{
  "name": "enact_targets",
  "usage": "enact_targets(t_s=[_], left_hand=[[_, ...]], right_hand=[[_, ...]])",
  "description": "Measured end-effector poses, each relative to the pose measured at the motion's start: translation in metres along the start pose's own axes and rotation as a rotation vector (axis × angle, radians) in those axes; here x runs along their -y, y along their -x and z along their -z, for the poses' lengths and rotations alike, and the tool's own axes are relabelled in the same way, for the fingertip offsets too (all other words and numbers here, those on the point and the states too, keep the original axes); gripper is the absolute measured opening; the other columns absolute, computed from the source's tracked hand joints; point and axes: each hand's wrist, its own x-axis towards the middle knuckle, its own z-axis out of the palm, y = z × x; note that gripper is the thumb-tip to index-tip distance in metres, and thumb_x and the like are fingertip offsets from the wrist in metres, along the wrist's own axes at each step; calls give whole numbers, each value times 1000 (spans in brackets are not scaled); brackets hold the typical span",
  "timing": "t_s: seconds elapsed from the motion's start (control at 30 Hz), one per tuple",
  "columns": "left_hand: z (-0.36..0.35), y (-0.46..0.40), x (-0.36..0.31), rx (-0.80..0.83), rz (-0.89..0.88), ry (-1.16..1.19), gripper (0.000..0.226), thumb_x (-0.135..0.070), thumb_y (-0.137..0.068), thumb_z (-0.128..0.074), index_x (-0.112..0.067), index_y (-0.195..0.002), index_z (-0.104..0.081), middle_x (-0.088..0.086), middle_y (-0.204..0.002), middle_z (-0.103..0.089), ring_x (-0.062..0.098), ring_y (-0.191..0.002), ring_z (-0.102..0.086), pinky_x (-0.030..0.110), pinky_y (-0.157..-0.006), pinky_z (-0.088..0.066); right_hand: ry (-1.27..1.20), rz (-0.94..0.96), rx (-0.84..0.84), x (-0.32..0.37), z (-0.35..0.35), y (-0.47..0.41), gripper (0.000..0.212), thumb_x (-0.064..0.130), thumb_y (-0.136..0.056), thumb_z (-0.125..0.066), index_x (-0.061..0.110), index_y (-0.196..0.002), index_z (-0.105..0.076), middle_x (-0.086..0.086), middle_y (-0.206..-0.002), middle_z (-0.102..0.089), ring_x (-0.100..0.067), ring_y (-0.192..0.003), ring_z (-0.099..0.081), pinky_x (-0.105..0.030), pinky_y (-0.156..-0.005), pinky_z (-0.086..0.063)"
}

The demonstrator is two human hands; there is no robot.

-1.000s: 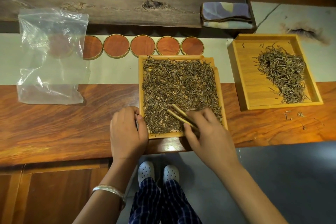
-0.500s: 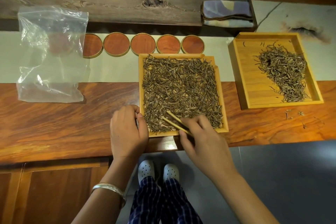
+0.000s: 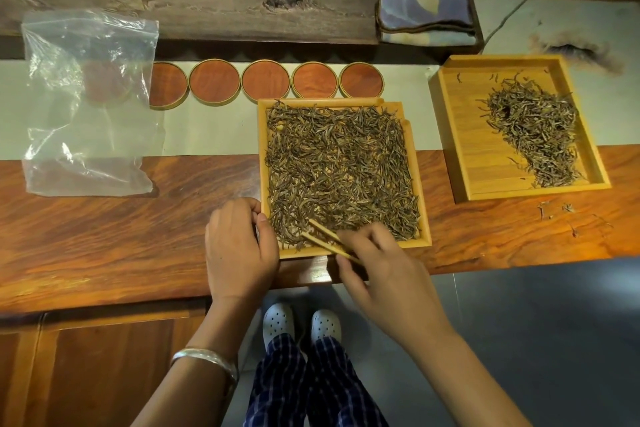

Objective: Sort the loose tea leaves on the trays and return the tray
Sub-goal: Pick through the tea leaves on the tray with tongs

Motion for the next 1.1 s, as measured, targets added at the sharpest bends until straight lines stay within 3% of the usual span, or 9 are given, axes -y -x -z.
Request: enact_targets(t_s=[0.13, 0.3, 0.6, 0.83, 1.1], left_hand=[[0, 0, -1, 1, 2, 2, 12, -18, -86, -43, -10, -88, -52, 7, -81, -53, 27, -77, -46, 42, -70, -39], [1, 0, -1, 5, 4, 5, 13, -17, -86, -43, -9, -88, -53, 8, -81, -54, 28, -77, -47, 44, -71, -40], [1, 0, -1, -16, -21, -13, 11, -13, -85, -46, -6, -89, -54, 12, -81, -54, 30, -76, -46, 40, -70, -34], [0, 0, -1, -15, -20, -18, 11, -14, -85, -45, -7, -89, -53, 12, -82, -54, 30, -76, -46, 41, -71, -35], [0, 0, -2, -18, -27, -14, 11, -13, -85, -45, -6, -88, -53, 12, -82, -54, 30, -76, -46, 40, -71, -35]], right_hand=[[-17, -44, -91, -10, 9, -1, 30, 35, -92, -49, 20, -117, -59, 4, -98, -52, -13, -71, -58, -30, -44, -53], [14, -116, -181, -23, 16, 0, 28, 27, -88, -60, 16, -114, -63, -1, -98, -56, -22, -71, -62, -32, -46, -51], [27, -99, -151, -21, 9, 0, 28, 29, -89, -56, 16, -113, -62, -1, -97, -55, -20, -68, -61, -25, -44, -43], [10, -51, -129, -12, 3, -3, 27, 30, -91, -55, 18, -115, -61, 1, -97, -53, -14, -71, -59, -29, -44, -52], [-16, -221, -241, -47, 23, 31, 29, 26, -86, -62, 19, -115, -62, 4, -96, -54, -14, -67, -58, -28, -46, -46]])
